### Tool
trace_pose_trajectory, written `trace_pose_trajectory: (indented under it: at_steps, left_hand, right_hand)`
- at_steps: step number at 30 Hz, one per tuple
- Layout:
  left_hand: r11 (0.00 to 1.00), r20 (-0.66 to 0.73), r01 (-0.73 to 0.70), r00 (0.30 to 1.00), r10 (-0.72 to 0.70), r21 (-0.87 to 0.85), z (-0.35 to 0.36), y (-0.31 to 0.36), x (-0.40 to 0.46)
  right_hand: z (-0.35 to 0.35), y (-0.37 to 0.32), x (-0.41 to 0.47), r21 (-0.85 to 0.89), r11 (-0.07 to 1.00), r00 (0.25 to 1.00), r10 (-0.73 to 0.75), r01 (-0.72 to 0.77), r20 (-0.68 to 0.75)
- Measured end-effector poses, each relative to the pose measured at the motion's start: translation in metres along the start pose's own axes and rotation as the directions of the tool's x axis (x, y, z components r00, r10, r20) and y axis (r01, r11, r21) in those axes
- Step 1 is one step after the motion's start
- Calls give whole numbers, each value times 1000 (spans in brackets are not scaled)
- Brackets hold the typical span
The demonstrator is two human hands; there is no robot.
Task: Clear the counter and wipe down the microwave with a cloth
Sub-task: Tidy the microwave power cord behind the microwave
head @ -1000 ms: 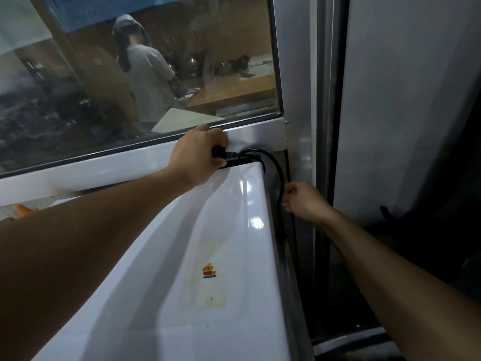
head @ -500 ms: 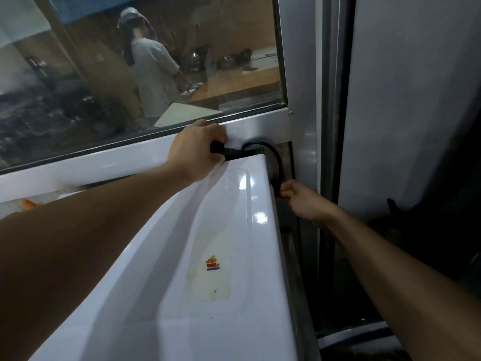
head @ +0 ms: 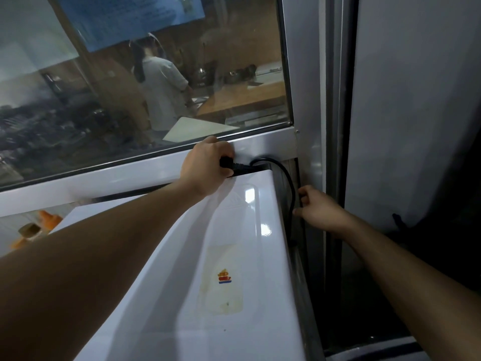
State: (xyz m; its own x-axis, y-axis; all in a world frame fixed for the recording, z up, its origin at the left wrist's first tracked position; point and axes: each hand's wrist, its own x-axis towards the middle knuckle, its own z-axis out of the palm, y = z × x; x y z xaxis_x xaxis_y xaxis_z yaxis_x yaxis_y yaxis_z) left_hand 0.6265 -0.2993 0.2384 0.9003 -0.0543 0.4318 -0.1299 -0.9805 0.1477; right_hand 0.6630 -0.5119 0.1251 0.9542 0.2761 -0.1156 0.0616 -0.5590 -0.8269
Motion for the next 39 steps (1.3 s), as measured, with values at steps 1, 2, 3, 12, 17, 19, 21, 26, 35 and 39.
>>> trace_pose_trajectory:
  at_steps: [1, 2, 3, 12, 17, 19, 21, 26, 35, 39]
  left_hand:
    - [1000, -9, 8, 1000, -8, -4, 0, 0, 0]
    - [1000, -19, 19, 1000, -19, -5, 1, -1, -1]
    - [1000, -28, 27, 999, -27, -3, 1, -1, -1]
    - [974, -32, 45, 999, -39, 224, 3, -4, -9]
    - [972, -11, 61, 998, -60, 227, 4, -11, -11]
    - [973, 1, 68, 998, -70, 220, 3, -12, -11]
    - [975, 18, 64, 997, -69, 213, 2, -13, -11]
    - [976, 47, 35, 998, -46, 215, -2, -10, -17]
    - [976, 40, 37, 998, -46, 214, -12, -1, -25]
    - [975, 46, 44, 997, -55, 216, -14, -1, -26]
  right_hand:
    - [-2, -2, -1, -12, 1000, 1000, -15, 15, -20]
    - [-4, -5, -2, -28, 999, 999, -28, 27, -36]
    - [-6, -7, -3, -43, 998, 998, -37, 35, -45]
    - [-7, -15, -8, -35, 999, 998, -36, 34, -42]
    - [-8, -18, -11, -40, 999, 998, -38, 36, -49]
    - [-8, -21, -13, -38, 998, 998, -45, 43, -48]
    - [-7, -24, -15, -38, 998, 997, -53, 51, -49]
    - [-8, -30, -20, -50, 997, 997, -56, 53, -59]
    - [-10, -32, -25, -72, 996, 996, -50, 44, -77]
    - [-9, -32, -26, -68, 997, 996, -48, 43, -69]
